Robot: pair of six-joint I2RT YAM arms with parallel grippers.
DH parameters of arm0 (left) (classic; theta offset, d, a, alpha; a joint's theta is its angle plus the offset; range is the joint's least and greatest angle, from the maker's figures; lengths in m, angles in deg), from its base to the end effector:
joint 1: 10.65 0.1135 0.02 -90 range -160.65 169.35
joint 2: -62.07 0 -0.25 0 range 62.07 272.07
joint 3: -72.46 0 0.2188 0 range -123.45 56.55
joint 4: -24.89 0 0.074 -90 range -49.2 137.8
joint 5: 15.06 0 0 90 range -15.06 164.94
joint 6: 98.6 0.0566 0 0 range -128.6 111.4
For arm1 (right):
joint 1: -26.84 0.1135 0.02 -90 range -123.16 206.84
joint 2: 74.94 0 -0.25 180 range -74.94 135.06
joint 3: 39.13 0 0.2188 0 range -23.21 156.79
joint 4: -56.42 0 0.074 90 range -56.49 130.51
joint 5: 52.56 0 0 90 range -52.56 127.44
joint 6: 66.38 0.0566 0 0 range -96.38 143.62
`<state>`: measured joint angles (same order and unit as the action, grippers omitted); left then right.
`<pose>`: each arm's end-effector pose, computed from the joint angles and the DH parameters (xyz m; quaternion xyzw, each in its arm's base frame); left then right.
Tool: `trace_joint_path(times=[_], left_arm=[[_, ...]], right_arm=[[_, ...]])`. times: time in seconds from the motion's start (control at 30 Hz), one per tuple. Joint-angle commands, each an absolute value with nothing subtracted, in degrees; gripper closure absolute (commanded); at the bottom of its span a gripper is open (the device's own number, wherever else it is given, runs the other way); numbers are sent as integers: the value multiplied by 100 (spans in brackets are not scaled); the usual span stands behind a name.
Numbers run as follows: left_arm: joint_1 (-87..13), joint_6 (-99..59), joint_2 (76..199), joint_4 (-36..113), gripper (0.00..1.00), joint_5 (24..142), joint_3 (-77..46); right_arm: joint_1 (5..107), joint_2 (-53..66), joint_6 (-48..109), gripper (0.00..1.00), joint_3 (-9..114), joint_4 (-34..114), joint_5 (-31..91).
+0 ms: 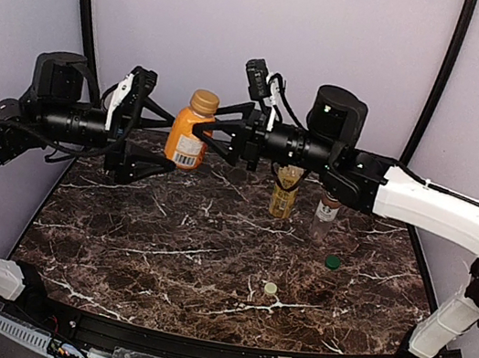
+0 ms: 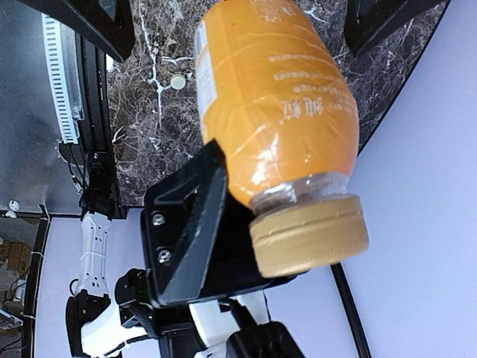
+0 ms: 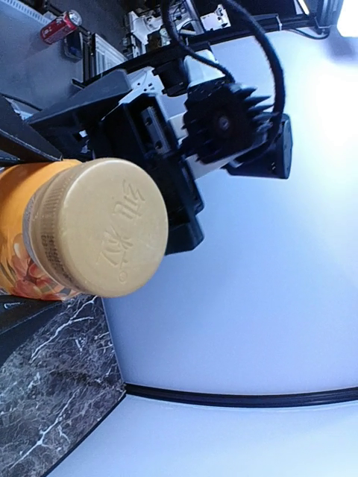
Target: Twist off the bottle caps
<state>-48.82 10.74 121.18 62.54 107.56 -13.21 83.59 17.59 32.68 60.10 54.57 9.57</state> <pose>0.1437 -0.1518 0.4025 0.5129 0.5638 -0.3137 0.5662 0.1818 0.3255 0.3993 -0.4277 0.5289 0.5251 0.5115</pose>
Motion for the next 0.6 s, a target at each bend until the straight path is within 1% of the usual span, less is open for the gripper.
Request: trace_joint_path(times=[0.0, 0.03, 0.13, 0.3, 0.37, 0.5, 0.57], left_arm=[[-4914, 698, 12271, 5708, 1, 10828, -1218], [-4914, 640, 12289, 5632, 3, 10786, -1225], [-4915, 510, 12345, 5596, 14, 10807, -1241], [-4914, 221, 12402, 5432, 21, 10943, -1229], [-4915, 176, 12423, 5404, 21, 10944, -1258], [-4914, 105, 12469, 5387, 17, 11085, -1350], [-4914, 65, 12487, 5400, 17, 11096, -1390]], right_arm=[[8560, 1722, 3820, 82, 5869, 6681, 1119], [8589, 1740, 3833, 82, 5870, 6710, 1139], [8628, 1776, 3876, 82, 5831, 6883, 1167], [8649, 1919, 3902, 82, 5919, 6926, 1128], [8651, 1945, 3910, 82, 5944, 6895, 1113], [8645, 1946, 3787, 82, 5957, 6788, 1198], [8649, 1946, 3739, 82, 5979, 6730, 1212]])
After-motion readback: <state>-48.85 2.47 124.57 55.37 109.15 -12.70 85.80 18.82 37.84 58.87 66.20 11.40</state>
